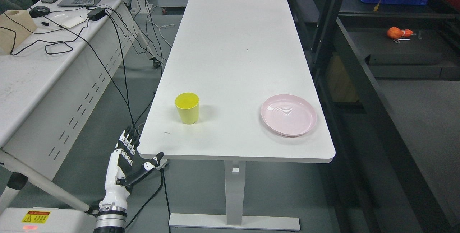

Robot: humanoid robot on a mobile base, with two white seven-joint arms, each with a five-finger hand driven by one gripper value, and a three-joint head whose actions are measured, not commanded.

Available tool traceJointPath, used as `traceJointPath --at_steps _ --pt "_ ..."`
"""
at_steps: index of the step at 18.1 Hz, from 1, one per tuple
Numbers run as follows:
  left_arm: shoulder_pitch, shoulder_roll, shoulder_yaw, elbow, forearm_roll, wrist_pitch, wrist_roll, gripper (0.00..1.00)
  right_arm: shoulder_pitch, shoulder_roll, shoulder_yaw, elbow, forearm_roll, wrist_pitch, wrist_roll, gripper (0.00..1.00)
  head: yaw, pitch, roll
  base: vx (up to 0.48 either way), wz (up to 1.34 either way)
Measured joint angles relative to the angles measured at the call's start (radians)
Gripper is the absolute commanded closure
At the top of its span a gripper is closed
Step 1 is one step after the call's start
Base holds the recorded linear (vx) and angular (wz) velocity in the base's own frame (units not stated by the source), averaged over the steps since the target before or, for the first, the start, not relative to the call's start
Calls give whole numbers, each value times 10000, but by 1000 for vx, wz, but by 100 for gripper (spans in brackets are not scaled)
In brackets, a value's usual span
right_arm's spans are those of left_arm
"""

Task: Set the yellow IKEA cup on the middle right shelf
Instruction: 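Reach the left hand toward the yellow cup on the table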

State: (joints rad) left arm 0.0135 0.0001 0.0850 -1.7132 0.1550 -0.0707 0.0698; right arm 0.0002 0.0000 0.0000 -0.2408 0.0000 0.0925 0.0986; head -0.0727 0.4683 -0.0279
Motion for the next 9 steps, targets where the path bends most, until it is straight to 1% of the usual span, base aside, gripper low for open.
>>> traceJointPath --at_steps 9 --pt "-112 0 -431 27 -7 -17 -16 1 -1 0 0 1 0 0 0 1 0 0 0 78 25"
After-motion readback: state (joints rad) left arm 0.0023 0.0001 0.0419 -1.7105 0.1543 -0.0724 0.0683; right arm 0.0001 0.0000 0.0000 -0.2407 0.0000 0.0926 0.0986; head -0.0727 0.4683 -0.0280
